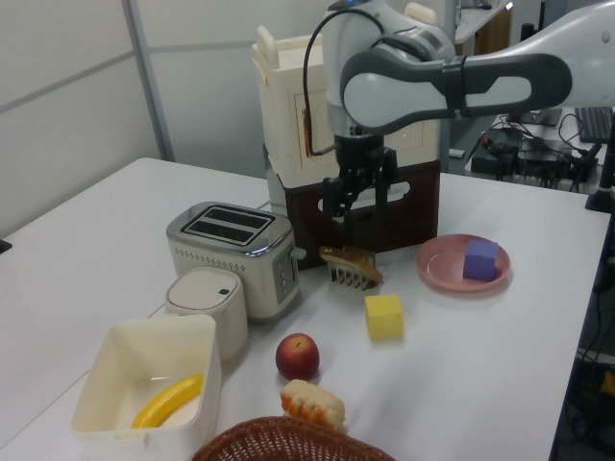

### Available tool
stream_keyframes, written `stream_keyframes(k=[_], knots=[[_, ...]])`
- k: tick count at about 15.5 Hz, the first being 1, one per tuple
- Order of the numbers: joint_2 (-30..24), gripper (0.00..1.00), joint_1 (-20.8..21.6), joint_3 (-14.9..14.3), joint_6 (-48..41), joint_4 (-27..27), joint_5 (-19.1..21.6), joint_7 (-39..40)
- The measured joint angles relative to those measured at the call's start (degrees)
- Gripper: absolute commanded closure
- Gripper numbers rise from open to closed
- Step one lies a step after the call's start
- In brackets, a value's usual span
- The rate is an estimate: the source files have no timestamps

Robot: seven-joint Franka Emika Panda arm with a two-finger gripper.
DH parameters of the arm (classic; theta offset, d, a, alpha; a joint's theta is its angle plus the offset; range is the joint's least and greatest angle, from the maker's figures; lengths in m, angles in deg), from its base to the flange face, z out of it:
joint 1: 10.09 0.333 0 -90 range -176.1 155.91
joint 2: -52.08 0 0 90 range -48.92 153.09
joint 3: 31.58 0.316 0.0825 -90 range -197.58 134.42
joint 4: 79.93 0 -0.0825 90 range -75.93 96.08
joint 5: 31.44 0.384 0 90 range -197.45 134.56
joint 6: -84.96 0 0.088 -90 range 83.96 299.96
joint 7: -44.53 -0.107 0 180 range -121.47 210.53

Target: Put the purple cube on a plate

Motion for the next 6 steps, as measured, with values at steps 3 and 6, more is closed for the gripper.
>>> stream_keyframes(k=[3,6], knots=[[-1.0,0.0,0.0,-1.5,-0.8,-0.3,0.0,0.2],[-1.5,0.0,0.1,-1.8,-0.8,-0.3,0.0,0.3]])
